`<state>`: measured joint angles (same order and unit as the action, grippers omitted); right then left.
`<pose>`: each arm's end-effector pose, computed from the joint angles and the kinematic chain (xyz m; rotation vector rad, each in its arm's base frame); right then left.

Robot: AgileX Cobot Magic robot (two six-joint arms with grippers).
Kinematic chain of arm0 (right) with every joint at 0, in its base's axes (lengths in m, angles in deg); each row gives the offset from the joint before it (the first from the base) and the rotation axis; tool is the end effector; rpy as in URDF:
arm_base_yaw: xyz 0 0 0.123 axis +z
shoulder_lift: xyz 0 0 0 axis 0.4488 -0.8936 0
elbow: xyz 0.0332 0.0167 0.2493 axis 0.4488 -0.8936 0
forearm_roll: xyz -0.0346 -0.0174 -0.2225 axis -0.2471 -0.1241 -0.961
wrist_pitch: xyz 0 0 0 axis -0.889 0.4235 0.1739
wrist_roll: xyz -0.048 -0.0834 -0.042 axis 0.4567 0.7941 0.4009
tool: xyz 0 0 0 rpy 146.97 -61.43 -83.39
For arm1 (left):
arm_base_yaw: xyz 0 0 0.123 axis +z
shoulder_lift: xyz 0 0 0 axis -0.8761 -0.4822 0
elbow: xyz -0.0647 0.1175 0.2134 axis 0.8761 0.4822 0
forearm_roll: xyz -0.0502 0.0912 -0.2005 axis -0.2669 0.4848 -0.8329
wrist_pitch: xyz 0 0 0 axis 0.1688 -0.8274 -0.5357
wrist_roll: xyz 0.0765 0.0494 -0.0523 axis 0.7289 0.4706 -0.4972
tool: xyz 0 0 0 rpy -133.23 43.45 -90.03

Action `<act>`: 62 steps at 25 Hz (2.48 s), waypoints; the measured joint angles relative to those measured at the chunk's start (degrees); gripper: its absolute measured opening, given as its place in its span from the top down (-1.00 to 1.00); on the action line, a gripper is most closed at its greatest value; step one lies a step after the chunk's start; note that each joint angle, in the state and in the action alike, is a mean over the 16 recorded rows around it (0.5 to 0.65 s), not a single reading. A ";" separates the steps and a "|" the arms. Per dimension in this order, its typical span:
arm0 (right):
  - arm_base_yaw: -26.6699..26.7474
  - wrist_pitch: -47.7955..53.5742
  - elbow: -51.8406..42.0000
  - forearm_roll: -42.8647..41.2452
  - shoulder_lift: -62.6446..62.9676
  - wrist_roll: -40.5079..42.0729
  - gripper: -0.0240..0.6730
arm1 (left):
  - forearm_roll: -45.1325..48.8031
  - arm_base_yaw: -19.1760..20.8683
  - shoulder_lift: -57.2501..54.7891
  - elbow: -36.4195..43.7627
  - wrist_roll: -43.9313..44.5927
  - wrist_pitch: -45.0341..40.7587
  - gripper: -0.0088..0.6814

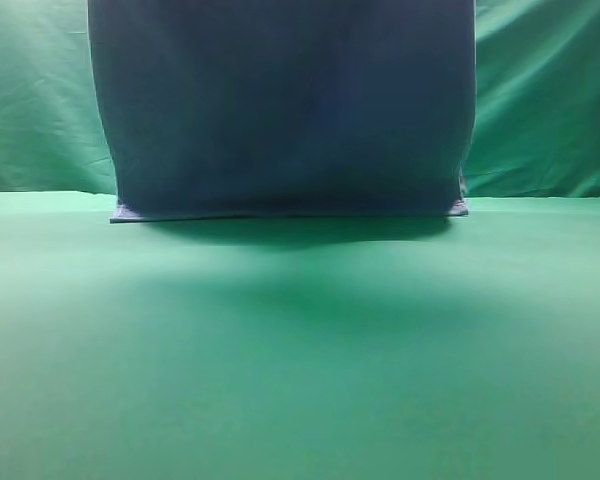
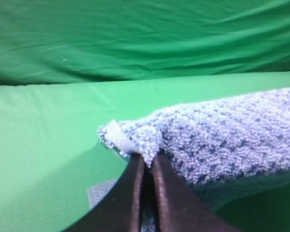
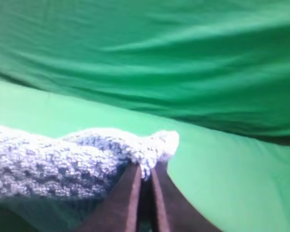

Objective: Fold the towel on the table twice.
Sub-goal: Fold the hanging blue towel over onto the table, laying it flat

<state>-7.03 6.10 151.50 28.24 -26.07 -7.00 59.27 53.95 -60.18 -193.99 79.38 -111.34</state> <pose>0.4073 0.1275 0.3618 -0.3791 2.2201 -0.0369 0.4116 -0.0742 0.3479 0.1147 2.2150 -0.3709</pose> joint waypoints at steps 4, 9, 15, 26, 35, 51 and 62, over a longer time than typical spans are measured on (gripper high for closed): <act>0.03 2.47 -3.15 0.02 1.38 -0.14 0.93 | -0.34 -0.06 2.38 4.42 -0.10 -0.37 0.97; 0.35 3.21 -9.86 0.25 5.27 -0.78 0.93 | -0.86 -0.20 7.34 12.29 0.03 0.45 0.97; 1.06 -0.20 -22.87 0.79 13.49 -2.62 0.93 | -1.77 -0.41 15.41 25.00 0.73 2.25 0.97; 2.13 -11.31 -53.58 3.19 32.65 -7.00 0.93 | -5.75 -0.67 30.53 46.37 3.61 3.22 0.97; 2.25 -15.94 -72.08 7.67 46.13 -7.77 0.93 | -10.59 -0.70 40.73 59.53 6.09 1.57 0.97; 2.25 -15.37 -88.79 17.65 57.41 -5.04 0.93 | -15.10 -0.70 47.56 75.51 8.65 2.96 0.97; 2.22 -18.08 -84.70 15.45 47.58 -4.26 0.93 | -16.29 -0.70 38.59 72.80 9.97 8.70 0.97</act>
<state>-4.81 -11.98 66.81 43.70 21.51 -11.25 42.98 53.25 -21.59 -121.19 89.35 -102.65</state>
